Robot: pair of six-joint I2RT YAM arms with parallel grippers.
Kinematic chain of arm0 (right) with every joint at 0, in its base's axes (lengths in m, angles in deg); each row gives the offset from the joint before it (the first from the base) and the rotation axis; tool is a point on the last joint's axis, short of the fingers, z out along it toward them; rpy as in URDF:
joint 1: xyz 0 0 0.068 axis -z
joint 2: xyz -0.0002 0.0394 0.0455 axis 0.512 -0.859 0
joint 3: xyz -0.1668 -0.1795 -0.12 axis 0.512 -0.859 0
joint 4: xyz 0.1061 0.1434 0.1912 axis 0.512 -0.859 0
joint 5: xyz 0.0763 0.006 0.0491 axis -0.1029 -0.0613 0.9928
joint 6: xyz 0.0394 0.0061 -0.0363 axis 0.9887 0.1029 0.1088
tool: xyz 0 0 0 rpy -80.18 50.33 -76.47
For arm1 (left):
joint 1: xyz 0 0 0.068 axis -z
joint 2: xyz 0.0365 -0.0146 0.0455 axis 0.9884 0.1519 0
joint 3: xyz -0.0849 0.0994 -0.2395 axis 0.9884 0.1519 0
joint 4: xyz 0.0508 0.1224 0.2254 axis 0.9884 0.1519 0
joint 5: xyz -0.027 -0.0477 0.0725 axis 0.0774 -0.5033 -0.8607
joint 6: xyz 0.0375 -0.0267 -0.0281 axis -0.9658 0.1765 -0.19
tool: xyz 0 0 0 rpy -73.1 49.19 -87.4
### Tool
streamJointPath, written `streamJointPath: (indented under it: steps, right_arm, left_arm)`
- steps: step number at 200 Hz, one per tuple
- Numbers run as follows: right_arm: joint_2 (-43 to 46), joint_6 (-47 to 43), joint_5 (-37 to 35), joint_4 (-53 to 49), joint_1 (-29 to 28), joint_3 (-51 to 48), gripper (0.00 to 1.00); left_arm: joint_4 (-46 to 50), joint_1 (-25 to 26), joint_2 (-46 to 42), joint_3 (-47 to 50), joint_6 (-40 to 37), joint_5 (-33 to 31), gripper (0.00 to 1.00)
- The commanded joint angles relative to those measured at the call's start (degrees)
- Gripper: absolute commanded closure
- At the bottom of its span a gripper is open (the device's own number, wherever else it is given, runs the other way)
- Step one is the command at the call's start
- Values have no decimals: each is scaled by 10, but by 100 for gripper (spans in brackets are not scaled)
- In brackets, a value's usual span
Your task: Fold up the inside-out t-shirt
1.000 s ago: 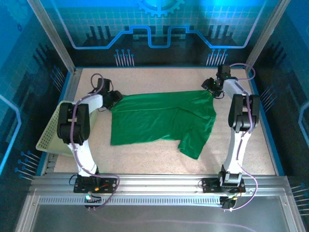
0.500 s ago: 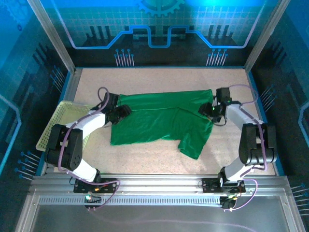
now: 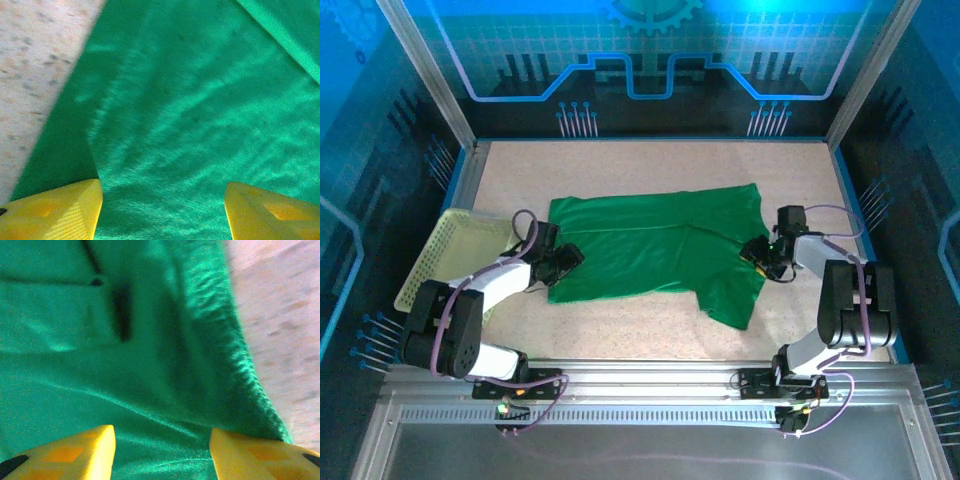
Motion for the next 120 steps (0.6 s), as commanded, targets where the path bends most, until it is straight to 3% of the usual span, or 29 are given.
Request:
streamJointPath:
  steps: [1,67,120]
  right_arm:
    - [-7,-18,-47,-29,21,16,44]
    - [128,-61,-65,-125,-16,21,41]
    - [254,-10,-145,-233,-95,-54,41]
  left_arm:
    - [21,-21,-11,2,-9,-20,33]
    - [102,5,-87,-39,-52,-28,26]
    - [211,31,-175,10,6,-125,27]
